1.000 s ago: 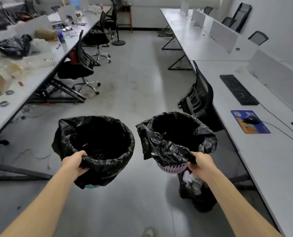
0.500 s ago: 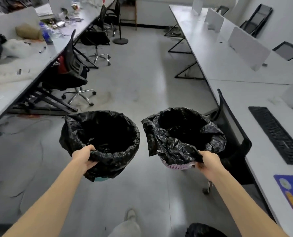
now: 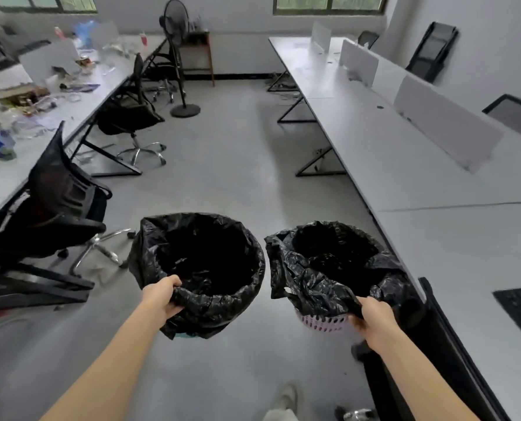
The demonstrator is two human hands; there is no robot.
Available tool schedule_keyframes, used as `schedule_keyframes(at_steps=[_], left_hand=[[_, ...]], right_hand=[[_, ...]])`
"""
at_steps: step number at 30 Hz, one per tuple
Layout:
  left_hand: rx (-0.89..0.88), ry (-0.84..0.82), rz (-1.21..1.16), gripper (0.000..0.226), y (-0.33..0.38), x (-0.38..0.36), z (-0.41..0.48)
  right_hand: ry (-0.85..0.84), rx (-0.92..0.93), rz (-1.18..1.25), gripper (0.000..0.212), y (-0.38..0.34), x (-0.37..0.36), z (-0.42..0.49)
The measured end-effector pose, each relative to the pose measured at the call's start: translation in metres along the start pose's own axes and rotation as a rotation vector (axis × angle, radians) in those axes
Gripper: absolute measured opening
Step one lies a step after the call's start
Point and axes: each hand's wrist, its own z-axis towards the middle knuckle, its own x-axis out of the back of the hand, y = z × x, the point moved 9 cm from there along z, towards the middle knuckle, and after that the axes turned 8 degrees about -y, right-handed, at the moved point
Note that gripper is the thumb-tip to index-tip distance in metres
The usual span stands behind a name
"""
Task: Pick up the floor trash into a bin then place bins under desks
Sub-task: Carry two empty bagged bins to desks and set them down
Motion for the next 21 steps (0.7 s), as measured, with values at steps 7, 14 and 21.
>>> schedule_keyframes(at_steps=[7, 14, 21], left_hand=[[-0.010, 0.070, -0.071, 0.045, 0.136, -0.106, 0.113], [0.026, 0.114, -0.140, 0.038, 0.249, -0.184, 0.269], [0.085, 0.079, -0.152, 0.029, 0.374, -0.269, 0.447]], right_hand=[[0.013, -0.067, -0.089, 0.022, -0.149, -0.090, 0.153], [0.007, -0.097, -0.208, 0.024, -0.280, -0.194, 0.318], [0.059, -0.109, -0.235, 0.017, -0.405, -0.303, 0.481]])
